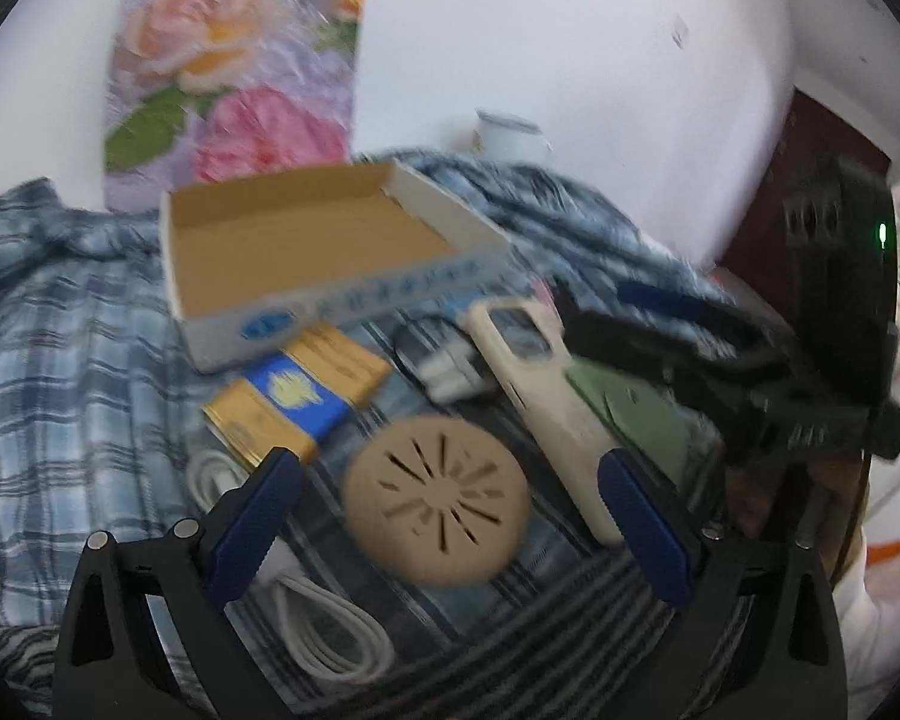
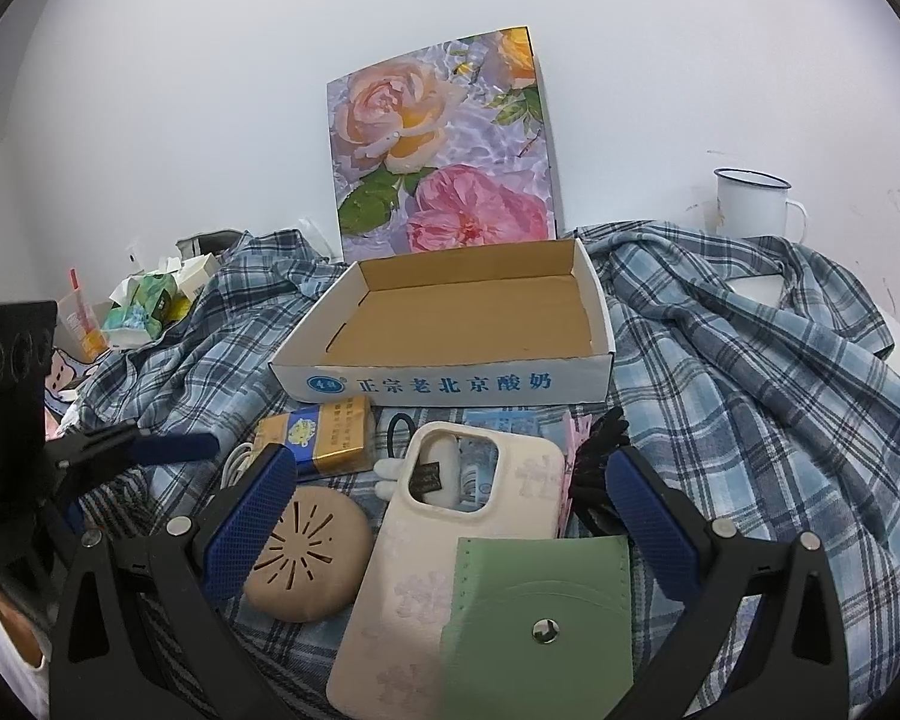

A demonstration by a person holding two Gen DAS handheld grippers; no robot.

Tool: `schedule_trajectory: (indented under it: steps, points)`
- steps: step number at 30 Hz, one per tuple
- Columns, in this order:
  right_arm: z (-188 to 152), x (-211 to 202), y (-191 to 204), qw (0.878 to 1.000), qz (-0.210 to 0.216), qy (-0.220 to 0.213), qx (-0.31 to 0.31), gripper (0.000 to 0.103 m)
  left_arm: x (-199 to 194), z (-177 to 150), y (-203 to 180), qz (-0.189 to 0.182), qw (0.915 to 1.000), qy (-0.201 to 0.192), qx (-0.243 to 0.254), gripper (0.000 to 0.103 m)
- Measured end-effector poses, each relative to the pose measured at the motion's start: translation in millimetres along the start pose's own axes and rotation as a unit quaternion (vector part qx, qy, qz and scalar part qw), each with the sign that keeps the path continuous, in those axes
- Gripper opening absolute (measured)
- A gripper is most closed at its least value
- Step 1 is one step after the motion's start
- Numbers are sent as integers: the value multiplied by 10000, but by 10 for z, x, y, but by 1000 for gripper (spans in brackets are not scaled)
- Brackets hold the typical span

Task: Organize soft objects
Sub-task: 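Grasp the beige round puck with the left tool while the right tool grasps the green pouch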

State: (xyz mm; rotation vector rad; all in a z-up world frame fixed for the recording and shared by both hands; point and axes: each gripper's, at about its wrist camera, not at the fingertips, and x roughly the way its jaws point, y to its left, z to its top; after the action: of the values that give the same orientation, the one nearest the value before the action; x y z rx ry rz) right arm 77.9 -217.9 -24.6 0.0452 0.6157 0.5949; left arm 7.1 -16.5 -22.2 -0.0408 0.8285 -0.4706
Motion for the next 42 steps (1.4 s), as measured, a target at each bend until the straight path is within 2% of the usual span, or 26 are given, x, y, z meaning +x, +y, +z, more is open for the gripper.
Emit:
schedule_trajectory:
  steps: [2, 4, 8, 15, 23, 33, 38, 42]
  points:
    - [2, 11, -8, 10000, 2, 13, 8, 103, 92, -25, -30, 36, 9996, 253, 69, 93]
    - [1, 19, -14, 10000, 2, 36, 18, 103, 166, -43, -38, 154, 9989, 425, 93, 90]
    - [3, 45, -22, 10000, -4, 89, 23, 103, 279, -51, -55, 276, 9974, 652, 153, 89]
    - [0, 56, -26, 9999, -13, 128, 22, 103, 461, -73, -118, 700, 9917, 1005, 390, 89]
    - [-3, 70, -23, 9999, -24, 164, 18, 103, 415, -49, -123, 642, 9936, 844, 401, 78]
    - [2, 61, -42, 9999, -1, 129, 62, 103, 214, -60, -105, 401, 9975, 520, 278, 73]
    - [47, -81, -129, 9995, 263, 100, 169, 103, 132, -48, -83, 277, 9990, 311, 182, 73]
    - [56, -234, -232, 9995, 121, 294, -7, 103, 92, -40, -83, 242, 9994, 177, 156, 73]
